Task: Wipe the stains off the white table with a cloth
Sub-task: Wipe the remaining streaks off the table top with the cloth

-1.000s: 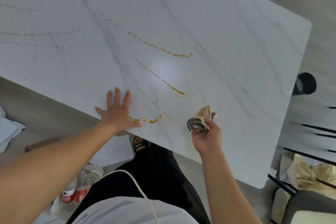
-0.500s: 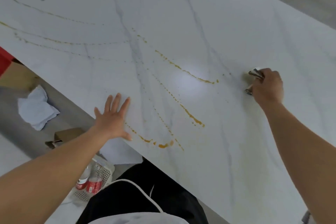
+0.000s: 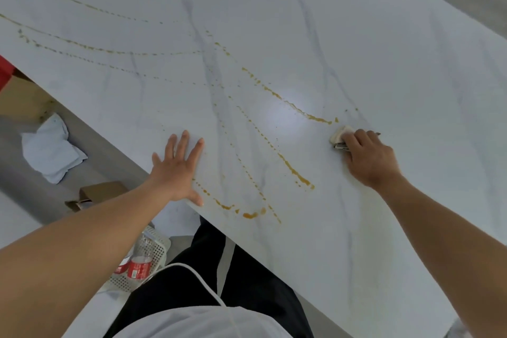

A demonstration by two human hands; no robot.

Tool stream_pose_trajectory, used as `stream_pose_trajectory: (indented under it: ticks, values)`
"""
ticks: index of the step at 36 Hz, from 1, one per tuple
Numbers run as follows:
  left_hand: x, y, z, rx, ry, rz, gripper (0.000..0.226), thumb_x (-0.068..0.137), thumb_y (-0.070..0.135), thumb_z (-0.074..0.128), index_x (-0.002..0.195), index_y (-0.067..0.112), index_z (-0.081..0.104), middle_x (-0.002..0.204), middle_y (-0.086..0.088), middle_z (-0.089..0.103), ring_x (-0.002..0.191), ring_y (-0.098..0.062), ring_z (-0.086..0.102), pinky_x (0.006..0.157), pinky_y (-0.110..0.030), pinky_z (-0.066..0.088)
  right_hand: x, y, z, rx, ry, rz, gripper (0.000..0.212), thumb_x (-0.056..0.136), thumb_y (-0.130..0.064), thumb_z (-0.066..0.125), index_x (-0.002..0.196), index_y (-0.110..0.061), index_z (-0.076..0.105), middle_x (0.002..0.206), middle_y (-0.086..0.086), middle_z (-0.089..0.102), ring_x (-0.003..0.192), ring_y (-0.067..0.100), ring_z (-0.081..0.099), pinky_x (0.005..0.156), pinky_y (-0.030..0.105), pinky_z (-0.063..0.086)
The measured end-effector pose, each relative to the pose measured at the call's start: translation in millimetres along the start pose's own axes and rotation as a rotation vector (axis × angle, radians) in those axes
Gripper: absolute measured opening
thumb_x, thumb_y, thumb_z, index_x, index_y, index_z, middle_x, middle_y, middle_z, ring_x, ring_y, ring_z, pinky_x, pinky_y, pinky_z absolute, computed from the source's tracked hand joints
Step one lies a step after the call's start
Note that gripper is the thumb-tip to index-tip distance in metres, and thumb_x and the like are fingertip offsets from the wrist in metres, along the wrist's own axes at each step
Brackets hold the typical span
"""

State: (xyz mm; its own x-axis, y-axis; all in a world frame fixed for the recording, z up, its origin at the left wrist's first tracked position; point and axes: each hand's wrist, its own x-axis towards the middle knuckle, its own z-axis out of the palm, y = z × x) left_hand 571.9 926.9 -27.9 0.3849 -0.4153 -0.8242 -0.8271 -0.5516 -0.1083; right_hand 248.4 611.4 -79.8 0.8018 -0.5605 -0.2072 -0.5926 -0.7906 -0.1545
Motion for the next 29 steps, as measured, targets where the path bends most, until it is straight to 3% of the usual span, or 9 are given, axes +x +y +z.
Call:
stream_pose_trajectory:
  ticks: [2,4,7,9,13,15,20,22,29]
  values:
    - [0,-1,-1,-0.002,-0.002,0.003,0.163,0.054,0.079,0.082,0.146,0.032,-0.044,0.152,-0.007,-0.054,0.149,-0.038,-0.034,0.12,-0.069,0.013,5,3,-6,0.029,-0.019,0.047,0.025,0.088,-0.019,0.057,0.113,-0.016,0.052,0.104,0.006,0.052,0.097,0.033,0.052,0.062,0.044,0.051]
    - [0,-1,-1,-0.007,-0.001,0.007,0.163,0.054,0.08,0.082,0.147,0.033,-0.043,0.152,-0.007,-0.053,0.15,-0.038,-0.033,0.12,-0.07,0.012,13,-1,-10,0.14,0.01,0.264,0.026,0.09,-0.018,0.052,0.117,-0.018,0.05,0.11,0.008,0.052,0.105,0.034,0.051,0.074,0.044,0.048]
    - [-1,-2,-1,-0.007,-0.006,0.012,0.163,0.054,0.08,0.082,0.147,0.032,-0.044,0.152,-0.006,-0.054,0.149,-0.038,-0.034,0.12,-0.07,0.011,14,-19,-9,0.258,0.094,0.532,0.031,0.091,-0.016,0.048,0.122,-0.016,0.048,0.117,0.013,0.051,0.11,0.036,0.048,0.076,0.046,0.044]
    - [-1,-2,-1,-0.003,-0.009,0.015,0.163,0.055,0.081,0.081,0.145,0.032,-0.045,0.151,-0.007,-0.055,0.149,-0.038,-0.035,0.119,-0.071,0.011,4,-34,-2,0.192,0.081,0.447,0.029,0.091,-0.018,0.05,0.12,-0.015,0.051,0.115,0.013,0.051,0.109,0.037,0.048,0.071,0.045,0.044]
    - [-1,-4,0,-0.013,-0.011,0.021,0.163,0.055,0.081,0.081,0.142,0.034,-0.048,0.15,-0.006,-0.056,0.148,-0.037,-0.036,0.119,-0.072,0.009,-20,-51,16,0.028,0.032,-0.007,0.031,0.087,-0.028,0.039,0.107,-0.011,0.057,0.098,0.008,0.053,0.089,0.034,0.053,0.049,0.038,0.047]
    - [-1,-4,0,-0.013,-0.007,0.025,0.162,0.055,0.081,0.081,0.144,0.034,-0.047,0.15,-0.006,-0.055,0.148,-0.037,-0.036,0.119,-0.072,0.009,-19,-50,14,0.048,0.022,-0.02,0.032,0.086,-0.028,0.039,0.107,-0.012,0.057,0.097,0.006,0.053,0.089,0.033,0.054,0.051,0.04,0.049]
    - [-1,-5,2,-0.016,0.0,0.034,0.162,0.055,0.081,0.08,0.145,0.033,-0.045,0.151,-0.006,-0.055,0.148,-0.038,-0.036,0.118,-0.073,0.009,-2,-50,8,0.293,0.119,0.555,0.031,0.089,-0.015,0.048,0.119,-0.014,0.051,0.113,0.012,0.053,0.106,0.037,0.052,0.074,0.043,0.041]
    - [-1,-6,3,-0.022,0.004,0.038,0.163,0.054,0.081,0.081,0.146,0.033,-0.044,0.152,-0.007,-0.054,0.148,-0.038,-0.035,0.118,-0.073,0.01,0,-60,7,0.309,0.143,0.653,0.036,0.089,-0.014,0.046,0.124,-0.012,0.048,0.116,0.013,0.052,0.107,0.037,0.05,0.075,0.044,0.042]
    - [0,-8,6,-0.028,0.021,0.05,0.162,0.054,0.081,0.081,0.146,0.033,-0.043,0.153,-0.007,-0.052,0.149,-0.039,-0.034,0.117,-0.074,0.011,-23,-62,18,0.054,0.005,0.075,0.024,0.086,-0.02,0.054,0.109,-0.013,0.052,0.099,0.007,0.052,0.09,0.034,0.053,0.055,0.034,0.037]
